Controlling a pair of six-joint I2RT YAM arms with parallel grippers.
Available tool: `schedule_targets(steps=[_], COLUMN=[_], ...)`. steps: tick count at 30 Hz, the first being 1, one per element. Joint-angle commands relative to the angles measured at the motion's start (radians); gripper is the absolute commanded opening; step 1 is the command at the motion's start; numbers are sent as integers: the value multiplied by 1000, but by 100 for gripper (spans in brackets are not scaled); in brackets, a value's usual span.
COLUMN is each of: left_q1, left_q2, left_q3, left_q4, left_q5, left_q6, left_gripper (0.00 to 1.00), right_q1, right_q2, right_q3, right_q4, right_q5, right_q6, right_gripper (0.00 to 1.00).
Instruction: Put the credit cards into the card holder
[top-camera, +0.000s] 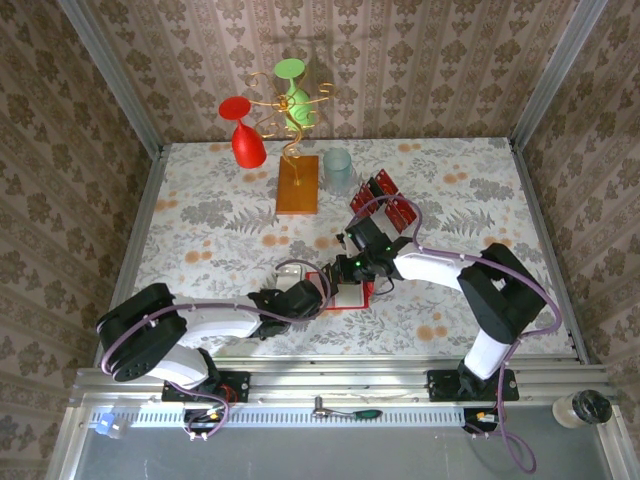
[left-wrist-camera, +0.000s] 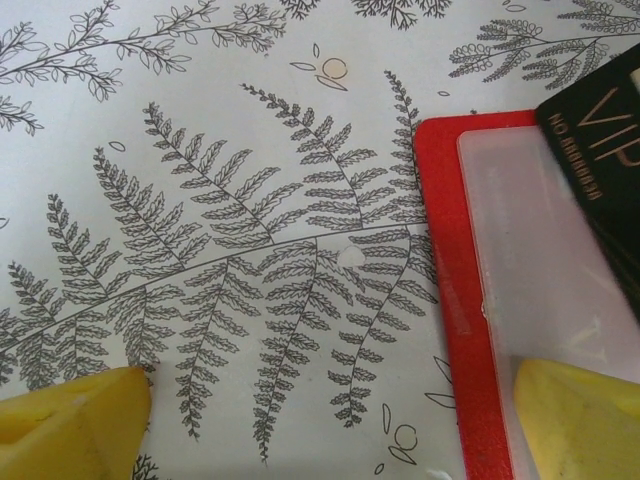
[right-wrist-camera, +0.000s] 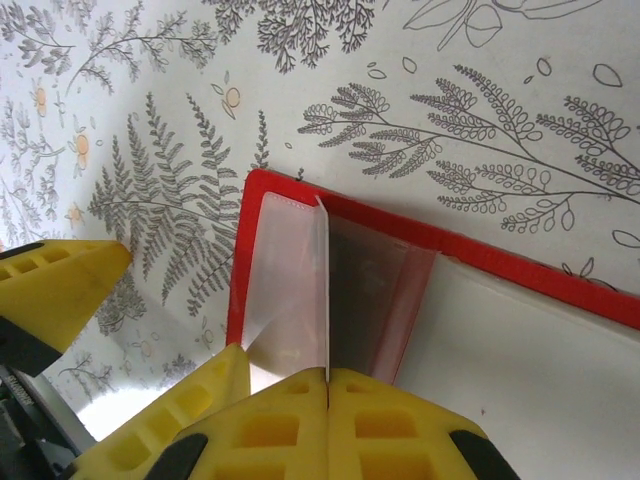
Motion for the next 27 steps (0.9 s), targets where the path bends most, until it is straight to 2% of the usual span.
schedule_targets(steps=[1,8,17,27], left_q1=[-11,-20,-24,-27], left_q2=[21,22,17,19], left_q3=[19,16,10,16], left_q4=[-74,-87,-93,-93], left_q5=[-33,-43,-46,-49], left_q6=[-32,-52,-63,-62], left_gripper=[94,94,94,94], right_q1=[-36,-66,-66,-65], right_q2=[-77,-155,-171,-141], right_q3=[-4,-118,-283,-346], right_q4=[-7,137,392,512], right_q5=[-26,-14,26,38], right_q6=[21,90,184,221], right_gripper=[0,0,0,0])
